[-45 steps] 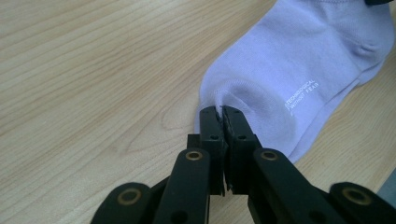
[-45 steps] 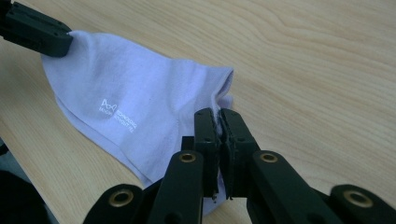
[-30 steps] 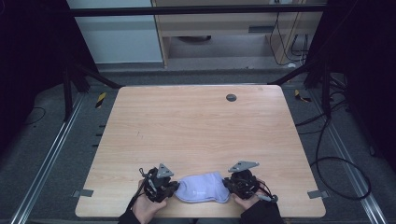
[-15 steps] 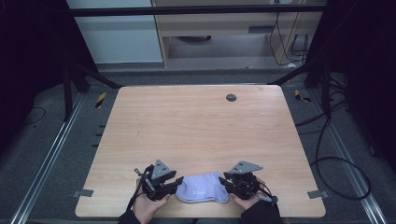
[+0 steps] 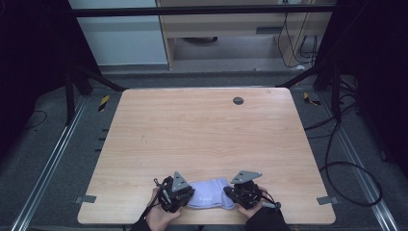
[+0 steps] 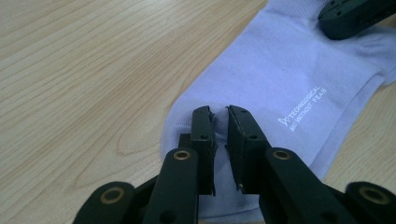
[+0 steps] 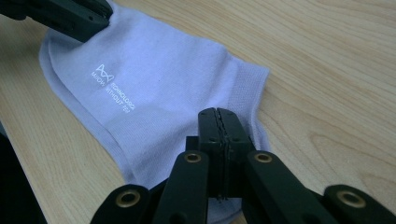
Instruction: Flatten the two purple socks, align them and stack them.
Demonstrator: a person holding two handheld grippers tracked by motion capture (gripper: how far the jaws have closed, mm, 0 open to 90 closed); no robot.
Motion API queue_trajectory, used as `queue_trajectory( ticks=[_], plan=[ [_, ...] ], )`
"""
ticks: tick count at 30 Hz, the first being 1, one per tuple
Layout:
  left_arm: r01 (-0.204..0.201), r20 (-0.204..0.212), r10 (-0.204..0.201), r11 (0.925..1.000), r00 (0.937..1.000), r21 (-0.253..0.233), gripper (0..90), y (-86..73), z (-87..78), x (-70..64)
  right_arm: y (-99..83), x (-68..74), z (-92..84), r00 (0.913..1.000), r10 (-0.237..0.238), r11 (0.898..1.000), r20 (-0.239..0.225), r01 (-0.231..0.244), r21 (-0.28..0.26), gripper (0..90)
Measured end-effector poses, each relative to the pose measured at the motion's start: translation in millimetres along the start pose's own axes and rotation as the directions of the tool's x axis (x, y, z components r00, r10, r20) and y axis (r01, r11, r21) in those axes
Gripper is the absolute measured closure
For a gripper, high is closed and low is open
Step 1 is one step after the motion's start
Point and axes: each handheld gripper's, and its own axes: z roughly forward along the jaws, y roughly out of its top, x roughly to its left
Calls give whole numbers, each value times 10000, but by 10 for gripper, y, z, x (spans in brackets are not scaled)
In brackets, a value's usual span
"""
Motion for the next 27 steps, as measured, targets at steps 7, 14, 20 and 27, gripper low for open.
queue_trajectory(
  ticks=[7,14,20,27],
  plan=[
    [173,-241,-194,9962,9995,-850,683,45,-125,110,44,-61,-97,9999,118,9976,-76,-123,-687,797],
    [754,-1067,-985,9765,9894,-2019,470,11,-334,510,54,-354,-280,9892,876,9711,1176,-585,-2316,502],
    [1505,-1608,-1948,9559,9676,-2521,373,-128,-460,930,-50,-673,-386,9625,1765,9581,2058,-1201,-2601,351],
    [1903,-2125,-2482,9468,9451,-2594,324,-281,-532,1231,-153,-895,-453,9354,2423,9465,2576,-1697,-2744,259]
  ],
)
